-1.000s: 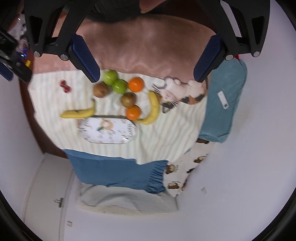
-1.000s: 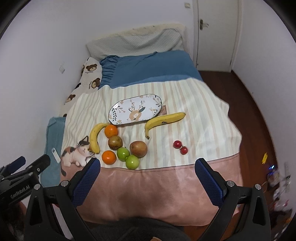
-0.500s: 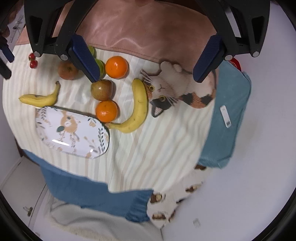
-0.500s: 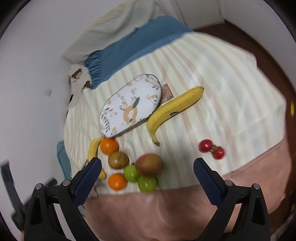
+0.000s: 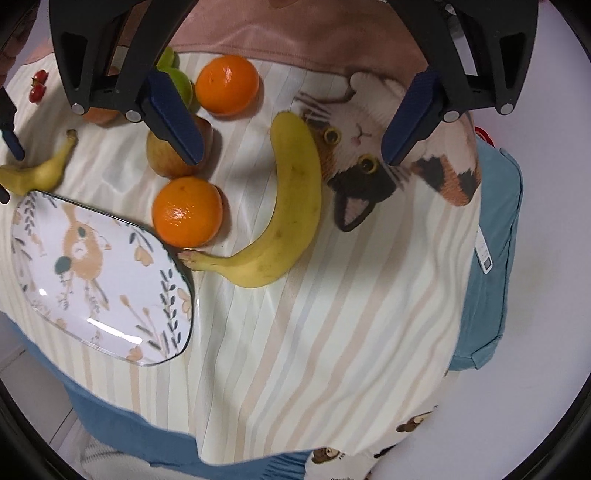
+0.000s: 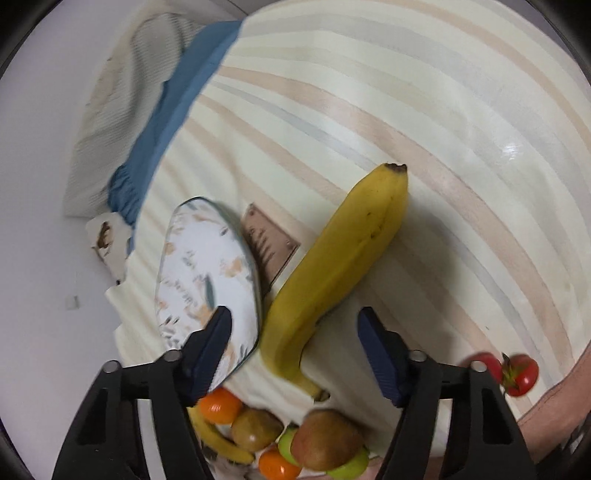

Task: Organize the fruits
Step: 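Grasp the stickered banana with the right tool while the left tool grasps the curved banana, then carry both bananas over the oval floral plate with both tools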

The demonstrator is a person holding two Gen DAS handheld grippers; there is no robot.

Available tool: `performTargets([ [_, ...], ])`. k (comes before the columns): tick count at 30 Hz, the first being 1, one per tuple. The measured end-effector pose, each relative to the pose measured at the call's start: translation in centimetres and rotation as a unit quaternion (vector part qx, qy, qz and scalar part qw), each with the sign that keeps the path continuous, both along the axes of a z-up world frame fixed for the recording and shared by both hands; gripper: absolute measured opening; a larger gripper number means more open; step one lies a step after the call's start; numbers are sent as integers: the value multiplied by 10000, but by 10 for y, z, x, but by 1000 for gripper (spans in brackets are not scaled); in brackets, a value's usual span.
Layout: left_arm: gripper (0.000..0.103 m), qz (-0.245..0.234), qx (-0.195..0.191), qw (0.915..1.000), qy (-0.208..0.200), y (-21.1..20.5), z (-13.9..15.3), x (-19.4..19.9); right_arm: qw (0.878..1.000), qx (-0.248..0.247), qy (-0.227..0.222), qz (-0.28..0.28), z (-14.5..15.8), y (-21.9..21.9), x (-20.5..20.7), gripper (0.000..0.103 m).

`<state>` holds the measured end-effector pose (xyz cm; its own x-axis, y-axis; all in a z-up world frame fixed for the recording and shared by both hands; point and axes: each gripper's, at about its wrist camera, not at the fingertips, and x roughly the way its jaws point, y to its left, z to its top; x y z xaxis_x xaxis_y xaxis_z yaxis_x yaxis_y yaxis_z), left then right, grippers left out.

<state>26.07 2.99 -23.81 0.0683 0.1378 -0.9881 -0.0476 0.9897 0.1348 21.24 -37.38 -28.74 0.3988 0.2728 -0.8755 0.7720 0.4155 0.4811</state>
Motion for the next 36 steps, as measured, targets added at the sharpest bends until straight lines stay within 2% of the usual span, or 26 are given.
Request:
performTargets([
  [3, 99, -39, 17, 9999, 101, 0, -14, 8, 9996, -130, 231, -18, -12, 3, 9, 49],
  [6, 98, -91, 20, 9999, 120, 1, -21, 13, 9992, -275, 278, 36, -19, 3, 11, 48],
  [10, 98, -249, 31, 9997, 61, 2, -22, 18, 9951, -591, 338, 716, -11, 10, 21, 46],
  [12, 93, -321, -3, 9995, 50, 3, -23, 19, 9895, -753, 434, 1152, -3, 15, 22, 45],
  [15, 91, -387, -102, 9991, 102, 9, -26, 25, 9779, -893, 570, 1802, 3, 24, 21, 40],
  [16, 91, -412, -122, 9990, 105, 11, -28, 28, 9717, -902, 624, 2090, 6, 29, 20, 38],
  [18, 91, -508, -104, 9986, 128, 11, -31, 32, 9535, -1003, 782, 2734, 8, 43, 19, 28],
  [20, 90, -663, -48, 9977, 160, 7, -36, 35, 9332, -1211, 944, 3248, 8, 57, 19, 26],
  [22, 90, -902, 122, 9956, 203, 0, -44, 43, 9263, -1412, 984, 3350, 9, 65, 21, 26],
  [25, 74, -1234, 392, 9912, 276, -10, -57, 50, 9296, -1440, 1044, 3229, 3, 71, 25, 31],
  [26, 60, -1301, 490, 9899, 283, -11, -61, 52, 9289, -1484, 1072, 3220, 1, 74, 29, 36],
  [27, 41, -1341, 561, 9889, 301, -11, -66, 53, 9288, -1517, 1109, 3195, -2, 76, 30, 43],
  [29, 40, -1348, 572, 9887, 307, -7, -73, 55, 9290, -1555, 1162, 3150, -10, 82, 34, 51],
  [30, 39, -1328, 518, 9894, 272, -4, -73, 53, 9273, -1585, 1241, 3156, -16, 83, 33, 51],
  [34, 36, -1084, 450, 9929, 185, 13, -65, 46, 9214, -1732, 1360, 3202, -30, 89, 32, 50],
  [35, 35, -925, 366, 9948, 218, 23, -61, 42, 9179, -1816, 1391, 3242, -29, 90, 29, 44],
  [36, 34, -779, 289, 9962, 247, 33, -58, 37, 9168, -1820, 1353, 3286, -28, 91, 27, 44],
])
